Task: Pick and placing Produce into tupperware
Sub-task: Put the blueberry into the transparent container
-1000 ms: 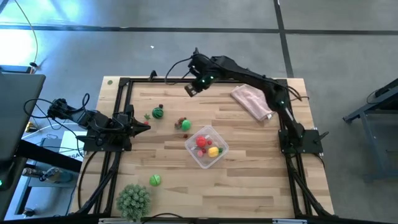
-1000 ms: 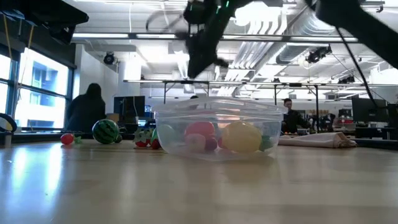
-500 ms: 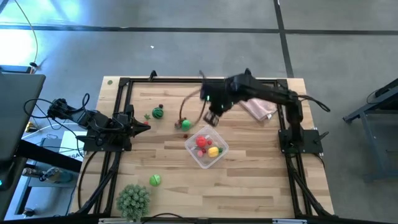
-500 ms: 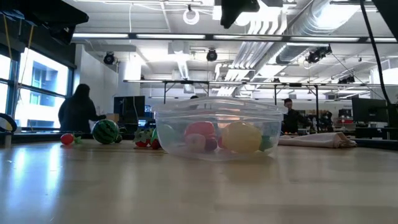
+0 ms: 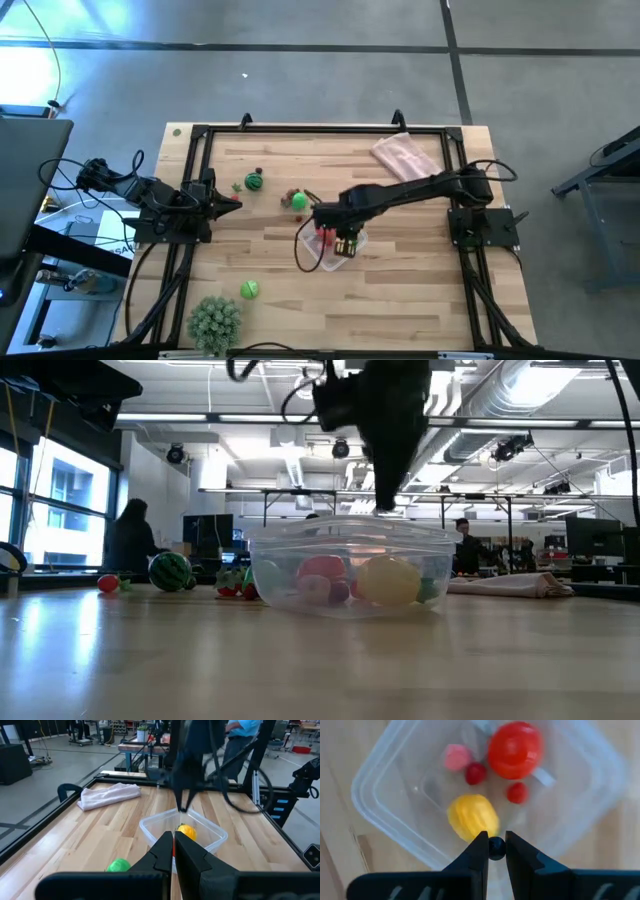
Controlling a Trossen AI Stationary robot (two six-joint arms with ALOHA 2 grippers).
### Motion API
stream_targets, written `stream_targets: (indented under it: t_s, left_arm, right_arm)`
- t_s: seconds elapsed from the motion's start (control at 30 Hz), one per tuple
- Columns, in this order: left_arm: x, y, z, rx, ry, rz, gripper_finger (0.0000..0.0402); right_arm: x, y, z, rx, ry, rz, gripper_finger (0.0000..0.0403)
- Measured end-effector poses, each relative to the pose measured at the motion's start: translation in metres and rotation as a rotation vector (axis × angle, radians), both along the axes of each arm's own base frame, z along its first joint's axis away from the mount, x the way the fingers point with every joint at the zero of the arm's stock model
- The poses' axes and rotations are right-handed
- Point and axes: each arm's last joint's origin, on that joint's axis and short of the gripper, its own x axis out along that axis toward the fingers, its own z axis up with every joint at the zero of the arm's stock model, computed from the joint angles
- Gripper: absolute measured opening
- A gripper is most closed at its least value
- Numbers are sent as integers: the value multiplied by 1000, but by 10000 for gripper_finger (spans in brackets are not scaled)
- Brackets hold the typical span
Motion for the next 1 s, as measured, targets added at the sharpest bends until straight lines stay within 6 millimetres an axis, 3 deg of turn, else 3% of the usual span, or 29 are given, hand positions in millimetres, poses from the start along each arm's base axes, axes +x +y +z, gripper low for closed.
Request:
stream_targets:
  t_s: [0.17,0.3,0.7,1.0]
  left_arm:
    - [0,0,0,0,0,0,8]
    - [0,0,0,0,0,0,8]
    - [0,0,0,0,0,0,8]
    - [0,0,0,0,0,0,8]
  right_arm:
    - [2,-4,-35,58,-62,18,37]
    - [-1,-10,-48,41,-63,7,37]
    - [2,-30,-50,69,-96,-21,37]
    - [4,-32,-50,92,-107,-6,49]
